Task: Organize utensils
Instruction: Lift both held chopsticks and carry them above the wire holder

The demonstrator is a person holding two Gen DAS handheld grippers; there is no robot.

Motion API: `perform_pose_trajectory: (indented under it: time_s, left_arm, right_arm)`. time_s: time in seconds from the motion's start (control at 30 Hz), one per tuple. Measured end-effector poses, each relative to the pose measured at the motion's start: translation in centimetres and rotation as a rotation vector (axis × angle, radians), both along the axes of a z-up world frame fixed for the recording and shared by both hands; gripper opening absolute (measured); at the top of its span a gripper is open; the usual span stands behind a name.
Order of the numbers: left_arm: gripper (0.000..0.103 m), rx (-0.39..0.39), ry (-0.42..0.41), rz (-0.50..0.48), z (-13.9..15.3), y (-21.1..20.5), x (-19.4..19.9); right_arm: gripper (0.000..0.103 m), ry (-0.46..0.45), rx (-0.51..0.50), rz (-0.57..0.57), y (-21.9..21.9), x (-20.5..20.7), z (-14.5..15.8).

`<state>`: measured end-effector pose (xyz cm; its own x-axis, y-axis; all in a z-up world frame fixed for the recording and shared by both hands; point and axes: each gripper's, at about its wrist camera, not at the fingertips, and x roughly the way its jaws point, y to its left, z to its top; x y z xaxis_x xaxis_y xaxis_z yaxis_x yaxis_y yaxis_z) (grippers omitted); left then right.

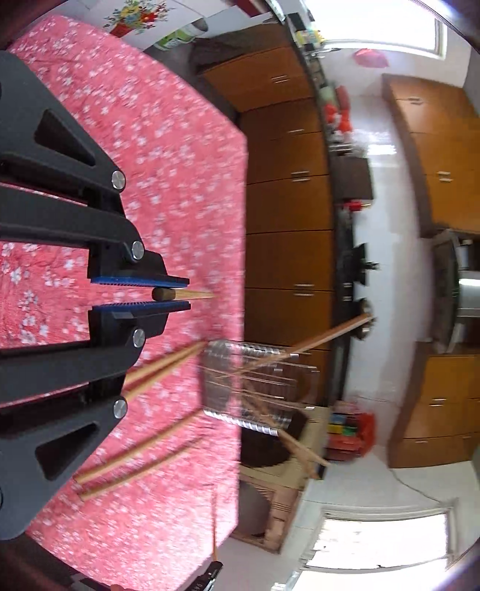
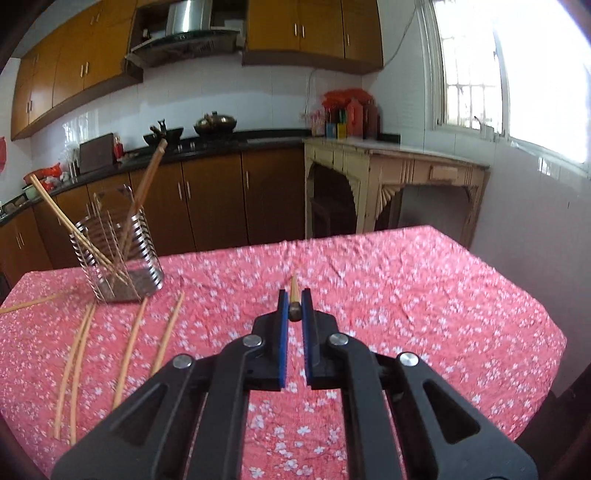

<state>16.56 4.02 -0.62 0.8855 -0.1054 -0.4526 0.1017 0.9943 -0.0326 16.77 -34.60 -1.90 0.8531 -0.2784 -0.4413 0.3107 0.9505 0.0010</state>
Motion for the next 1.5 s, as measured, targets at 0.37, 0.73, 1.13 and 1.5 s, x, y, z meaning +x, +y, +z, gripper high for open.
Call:
perform_pose_trajectory:
  time_s: [0.37,0.73,1.13,1.5]
  left_arm:
    - [0.007,-0.077,-0.132,0.041,3.8,1.2,-0.2]
    - [0.007,-0.133,-0.238,0.038,7.5,1.6,-0.1]
    - [0.007,-0.149,-0.278,0.006,9.1,0.7,-0.4]
    - [0.007,-0.241,-0.352,-0.018,14.9,-0.2,1.4]
  right_arm:
    - [0.008,-0.158,0.005,0.041,0.7,-0.9,4.9]
    - [0.008,-0.263,0.086,0.126,0.8,-1.5,9.7]
    - [0.008,-0.302,0.131,0.23,2.9,-2.2,11.7]
    - [0.008,-0.423,0.169,0.349,5.9,-1.0,17.1]
